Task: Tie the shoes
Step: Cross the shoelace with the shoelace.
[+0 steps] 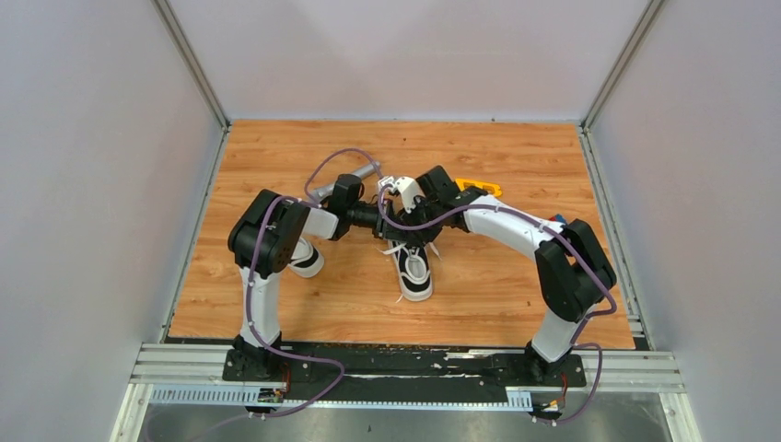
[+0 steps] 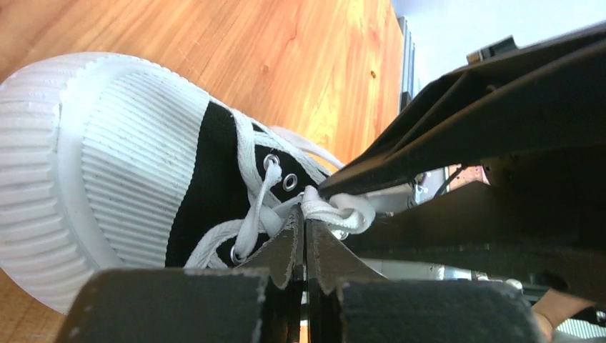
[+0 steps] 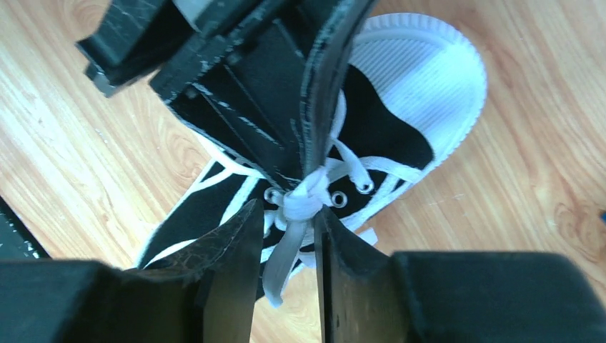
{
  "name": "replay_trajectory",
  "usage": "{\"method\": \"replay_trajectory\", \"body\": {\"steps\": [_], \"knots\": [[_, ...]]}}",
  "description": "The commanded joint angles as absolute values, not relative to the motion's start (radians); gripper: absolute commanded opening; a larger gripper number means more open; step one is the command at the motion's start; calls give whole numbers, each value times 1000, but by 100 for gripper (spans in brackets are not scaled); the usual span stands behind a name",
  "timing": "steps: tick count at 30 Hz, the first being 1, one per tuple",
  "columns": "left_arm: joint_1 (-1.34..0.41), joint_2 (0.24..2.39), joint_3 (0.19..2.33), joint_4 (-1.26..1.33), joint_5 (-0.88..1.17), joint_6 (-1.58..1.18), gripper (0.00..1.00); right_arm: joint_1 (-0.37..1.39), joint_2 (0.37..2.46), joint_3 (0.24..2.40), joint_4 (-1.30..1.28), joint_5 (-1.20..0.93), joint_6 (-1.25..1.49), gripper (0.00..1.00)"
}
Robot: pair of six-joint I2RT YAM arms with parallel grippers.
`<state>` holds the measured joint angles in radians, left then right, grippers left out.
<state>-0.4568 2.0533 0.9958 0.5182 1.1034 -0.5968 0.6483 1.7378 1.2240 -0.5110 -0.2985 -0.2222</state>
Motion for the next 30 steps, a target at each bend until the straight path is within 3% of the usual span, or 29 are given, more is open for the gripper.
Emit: {"method": "replay_trajectory", "body": {"steps": [1, 9, 16, 25, 30], "knots": [[-471, 2022, 1002, 599, 1055, -634, 0, 666, 1713, 1212, -499, -341, -151, 36], [-471, 1993, 991, 533, 1036, -547, 0, 572, 1706, 1304, -627, -544, -199, 48], [-471, 1959, 986, 445, 1054, -317, 0, 401, 1779, 1449, -686, -735, -234, 48], [-472, 1967, 1024, 362, 1064, -133, 0, 387, 1994, 1559, -694, -767, -201, 24], [-473, 1967, 1041, 337, 1067, -109, 0, 388, 2022, 1525, -696, -801, -271, 20]]}}
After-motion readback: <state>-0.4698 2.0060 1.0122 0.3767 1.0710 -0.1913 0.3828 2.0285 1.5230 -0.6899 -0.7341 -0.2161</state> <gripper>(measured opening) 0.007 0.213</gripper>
